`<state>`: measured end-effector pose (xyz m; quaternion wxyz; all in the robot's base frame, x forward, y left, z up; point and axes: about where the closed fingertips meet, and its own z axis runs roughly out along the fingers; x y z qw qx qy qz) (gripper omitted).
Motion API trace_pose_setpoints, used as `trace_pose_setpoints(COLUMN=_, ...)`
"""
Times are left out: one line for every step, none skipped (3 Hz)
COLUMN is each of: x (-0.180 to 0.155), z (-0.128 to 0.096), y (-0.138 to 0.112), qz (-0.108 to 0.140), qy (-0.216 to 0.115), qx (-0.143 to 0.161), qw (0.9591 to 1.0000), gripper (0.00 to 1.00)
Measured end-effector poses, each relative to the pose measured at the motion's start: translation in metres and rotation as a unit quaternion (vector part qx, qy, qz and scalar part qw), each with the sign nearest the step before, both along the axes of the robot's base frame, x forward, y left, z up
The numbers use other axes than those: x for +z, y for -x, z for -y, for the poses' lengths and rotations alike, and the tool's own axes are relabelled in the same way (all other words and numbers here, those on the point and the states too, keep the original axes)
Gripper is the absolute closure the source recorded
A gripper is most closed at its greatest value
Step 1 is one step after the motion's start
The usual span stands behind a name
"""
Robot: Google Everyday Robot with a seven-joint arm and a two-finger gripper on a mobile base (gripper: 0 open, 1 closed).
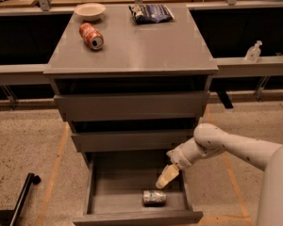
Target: Pick 7up can from bottom drawer and place on counter
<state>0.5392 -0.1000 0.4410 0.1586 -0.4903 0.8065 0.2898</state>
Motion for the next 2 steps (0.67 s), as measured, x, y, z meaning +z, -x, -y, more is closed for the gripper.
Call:
trace_pose_setpoints(x=-0.0397, z=-0.0077, y=-0.0126, qz=-0.010, qy=-0.003, qx=0.012, qw=0.9999, gripper=0.00)
trace_pose_setpoints(x=-0.0469, z=-0.0094, y=-0.0146, qz=-0.013, qy=-0.005, qx=0.011, qw=0.9998, gripper=0.00)
